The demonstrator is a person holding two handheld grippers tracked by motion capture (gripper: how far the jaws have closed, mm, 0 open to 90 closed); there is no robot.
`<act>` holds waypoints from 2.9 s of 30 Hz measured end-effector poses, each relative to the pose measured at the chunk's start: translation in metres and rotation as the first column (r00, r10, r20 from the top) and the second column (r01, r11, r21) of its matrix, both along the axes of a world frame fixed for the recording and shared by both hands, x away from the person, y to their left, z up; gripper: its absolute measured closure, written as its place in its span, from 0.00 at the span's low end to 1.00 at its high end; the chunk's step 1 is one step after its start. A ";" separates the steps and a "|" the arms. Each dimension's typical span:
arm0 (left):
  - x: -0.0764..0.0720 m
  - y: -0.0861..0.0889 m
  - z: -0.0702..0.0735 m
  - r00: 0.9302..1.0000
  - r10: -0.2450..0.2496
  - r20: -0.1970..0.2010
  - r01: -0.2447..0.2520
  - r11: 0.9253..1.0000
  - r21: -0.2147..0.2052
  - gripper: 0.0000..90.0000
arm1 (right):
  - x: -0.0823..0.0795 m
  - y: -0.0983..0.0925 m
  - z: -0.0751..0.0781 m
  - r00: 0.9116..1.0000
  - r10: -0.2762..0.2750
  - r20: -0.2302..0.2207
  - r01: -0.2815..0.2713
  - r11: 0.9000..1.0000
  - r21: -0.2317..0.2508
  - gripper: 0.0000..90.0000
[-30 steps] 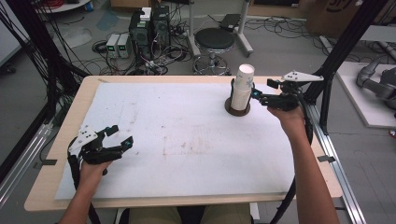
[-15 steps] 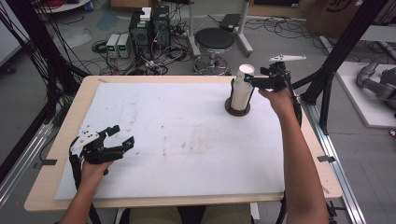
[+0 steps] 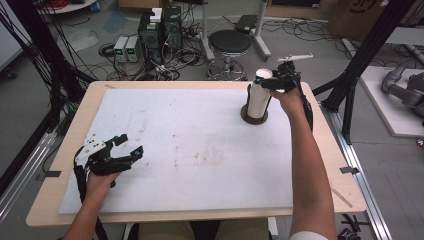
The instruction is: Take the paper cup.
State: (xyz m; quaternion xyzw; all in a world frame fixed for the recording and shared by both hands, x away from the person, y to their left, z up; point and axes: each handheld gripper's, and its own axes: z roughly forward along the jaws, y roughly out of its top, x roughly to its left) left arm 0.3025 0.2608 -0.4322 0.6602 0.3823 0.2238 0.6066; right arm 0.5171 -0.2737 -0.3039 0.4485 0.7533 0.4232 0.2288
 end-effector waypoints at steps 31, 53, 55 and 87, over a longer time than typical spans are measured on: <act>0.001 0.002 -0.001 1.000 -0.001 -0.009 0.001 1.000 -0.004 0.18 | 0.006 0.003 0.005 1.000 -0.009 0.012 0.009 1.000 0.004 0.39; 0.000 0.002 -0.001 1.000 -0.010 -0.009 0.010 1.000 -0.016 0.18 | -0.053 -0.010 0.084 0.982 0.037 0.186 -0.041 0.999 0.013 0.41; -0.001 0.002 -0.001 1.000 -0.011 -0.008 0.011 1.000 -0.019 0.18 | -0.059 -0.012 0.087 0.980 0.043 0.194 -0.046 0.999 0.006 0.41; -0.004 -0.009 0.001 0.998 -0.049 0.035 0.050 0.998 -0.048 0.16 | -0.185 -0.031 0.003 0.952 0.269 0.145 -0.280 0.958 0.063 0.41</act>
